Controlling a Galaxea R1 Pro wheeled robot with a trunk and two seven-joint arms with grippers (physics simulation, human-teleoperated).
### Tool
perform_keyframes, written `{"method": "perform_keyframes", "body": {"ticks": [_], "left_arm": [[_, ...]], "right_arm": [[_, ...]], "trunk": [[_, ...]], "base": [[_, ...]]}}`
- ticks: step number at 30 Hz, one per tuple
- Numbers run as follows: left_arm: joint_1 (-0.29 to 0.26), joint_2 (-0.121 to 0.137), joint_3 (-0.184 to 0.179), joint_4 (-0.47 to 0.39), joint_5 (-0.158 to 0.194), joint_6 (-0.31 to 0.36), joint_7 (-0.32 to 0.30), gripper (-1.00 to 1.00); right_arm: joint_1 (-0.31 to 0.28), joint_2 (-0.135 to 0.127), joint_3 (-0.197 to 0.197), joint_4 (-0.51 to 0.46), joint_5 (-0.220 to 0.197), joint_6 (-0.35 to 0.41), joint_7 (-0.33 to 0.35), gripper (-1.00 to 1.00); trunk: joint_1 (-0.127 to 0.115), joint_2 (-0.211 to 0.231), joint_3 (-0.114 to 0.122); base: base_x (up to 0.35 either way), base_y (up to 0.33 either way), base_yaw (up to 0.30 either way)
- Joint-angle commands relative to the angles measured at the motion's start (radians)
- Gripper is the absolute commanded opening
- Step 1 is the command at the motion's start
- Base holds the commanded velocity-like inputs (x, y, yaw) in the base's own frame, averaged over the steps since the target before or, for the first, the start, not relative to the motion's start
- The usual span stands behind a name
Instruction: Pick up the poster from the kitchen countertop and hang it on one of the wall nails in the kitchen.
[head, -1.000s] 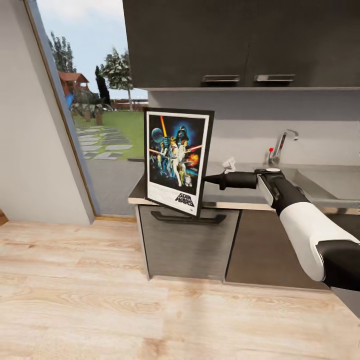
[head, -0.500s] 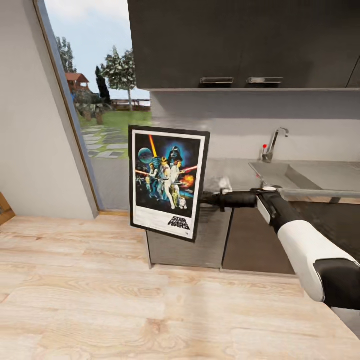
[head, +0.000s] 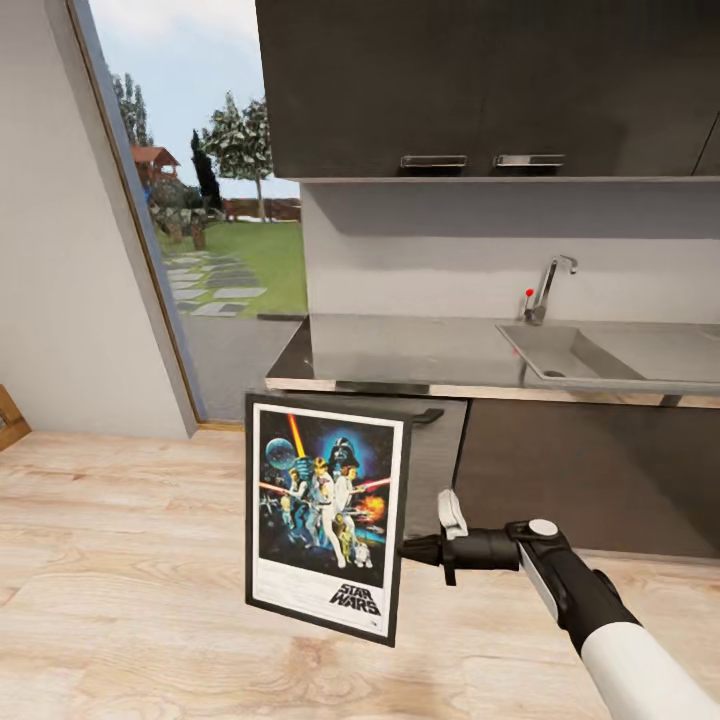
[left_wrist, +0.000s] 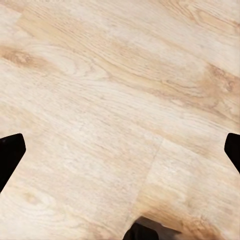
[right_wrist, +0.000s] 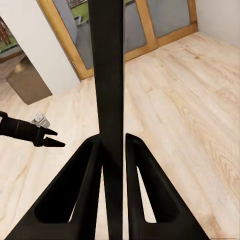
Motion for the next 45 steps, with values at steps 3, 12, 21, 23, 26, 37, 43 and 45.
{"method": "perform_keyframes", "body": {"ticks": [3,12,21,23,26,37,43,45], "left_arm": [[0.000,0.000,0.003,0.000,-0.001,-0.002,-0.006,1.00],[0.000,0.000,0.002,0.001,-0.001,-0.003,-0.004,1.00],[0.000,0.006,0.002,-0.001,-0.001,0.001,-0.004,1.00],[0.000,0.006,0.002,-0.001,-0.001,0.002,-0.004,1.00],[0.000,0.006,0.001,0.000,-0.001,0.002,-0.004,1.00],[0.000,0.006,0.001,0.001,-0.001,0.004,-0.004,1.00],[0.000,0.006,0.001,0.001,-0.001,0.005,-0.003,1.00],[0.000,0.006,0.001,0.001,-0.001,0.005,-0.002,1.00]], "right_arm": [[0.002,-0.016,-0.003,-0.001,-0.007,0.011,0.006,-1.00],[0.003,-0.024,-0.006,-0.008,-0.008,0.018,0.005,-1.00],[0.003,-0.024,-0.005,-0.007,-0.007,0.020,0.005,-1.00],[0.003,-0.024,-0.005,-0.007,-0.008,0.021,0.005,-1.00],[0.003,-0.023,-0.005,-0.007,-0.007,0.021,0.004,-1.00],[0.003,-0.023,-0.005,-0.007,-0.006,0.022,0.004,-1.00],[0.003,-0.023,-0.005,-0.007,-0.006,0.022,0.004,-1.00],[0.003,-0.023,-0.005,-0.007,-0.006,0.022,0.004,-1.00]], "trunk": [[0.000,0.000,-0.001],[0.000,0.000,-0.001],[-0.019,0.035,0.015],[-0.027,0.049,0.021],[-0.038,0.070,0.031],[-0.080,0.147,0.065],[-0.103,0.189,0.084],[-0.111,0.203,0.090]], "base": [[0.000,0.000,0.000],[0.000,0.000,0.000],[0.000,0.000,0.000],[0.000,0.000,0.000],[0.000,0.000,0.000],[0.000,0.000,0.000],[0.000,0.000,0.000],[0.000,0.000,0.000]]}}
